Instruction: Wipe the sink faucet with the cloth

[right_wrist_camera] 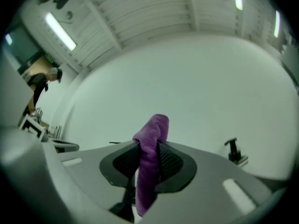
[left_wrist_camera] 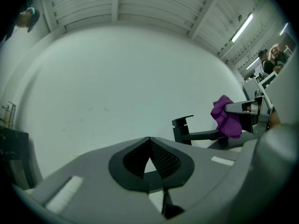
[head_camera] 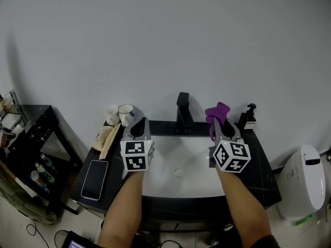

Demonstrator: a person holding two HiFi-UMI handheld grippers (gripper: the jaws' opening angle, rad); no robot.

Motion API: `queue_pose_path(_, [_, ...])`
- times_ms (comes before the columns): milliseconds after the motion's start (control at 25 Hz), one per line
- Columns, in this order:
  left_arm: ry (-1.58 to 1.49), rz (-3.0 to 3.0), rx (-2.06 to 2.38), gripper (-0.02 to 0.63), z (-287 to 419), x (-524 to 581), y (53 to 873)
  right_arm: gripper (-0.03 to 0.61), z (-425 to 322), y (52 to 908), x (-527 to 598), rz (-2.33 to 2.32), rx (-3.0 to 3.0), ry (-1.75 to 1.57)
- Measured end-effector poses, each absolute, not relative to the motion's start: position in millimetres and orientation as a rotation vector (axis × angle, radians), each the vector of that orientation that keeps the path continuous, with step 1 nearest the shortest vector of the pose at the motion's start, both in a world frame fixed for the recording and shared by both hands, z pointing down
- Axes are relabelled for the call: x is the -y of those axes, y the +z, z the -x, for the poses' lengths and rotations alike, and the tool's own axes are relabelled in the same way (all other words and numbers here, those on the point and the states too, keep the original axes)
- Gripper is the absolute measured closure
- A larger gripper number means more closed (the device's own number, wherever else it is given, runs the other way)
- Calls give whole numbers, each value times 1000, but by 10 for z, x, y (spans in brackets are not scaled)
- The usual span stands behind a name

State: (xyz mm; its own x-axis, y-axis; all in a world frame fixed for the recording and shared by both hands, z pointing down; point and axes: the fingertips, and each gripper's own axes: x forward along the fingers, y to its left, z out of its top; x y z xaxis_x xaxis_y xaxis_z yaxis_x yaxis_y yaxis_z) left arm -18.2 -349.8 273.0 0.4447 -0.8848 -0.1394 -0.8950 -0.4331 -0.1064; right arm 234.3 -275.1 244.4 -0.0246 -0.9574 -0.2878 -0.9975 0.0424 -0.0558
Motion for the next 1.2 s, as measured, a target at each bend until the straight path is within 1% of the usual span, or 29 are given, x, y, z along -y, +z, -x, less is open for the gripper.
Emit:
queue_pose_path(80, [82,2530,-1572,597,166,3493,2747,494,-2399,2355,2788,2048,-2165,316])
queue_pose_path(200, [80,2521,-1570,597,173,3490,2725,494,-2421,2314,2812,2075,-2263,345])
queue_pose_path(400, [136,2578,-1567,597,154,3453,2673,492,-2343,2494,2789,2092,-2355,451])
queue_pose_path(600, [141,2584,-1544,597,88,3435,2653,492,-2358,2683,2845,2058,-2387,361])
queue_pose_path(920, [82,2587,-1548,597,16,3439,2747,492,-2239,2625,2754,2039,-2383,398])
queue_pose_path(1200, [58,2584,-1544,597,-24,3423,2765,494,-2276,2649,2730,2062,-2376,347])
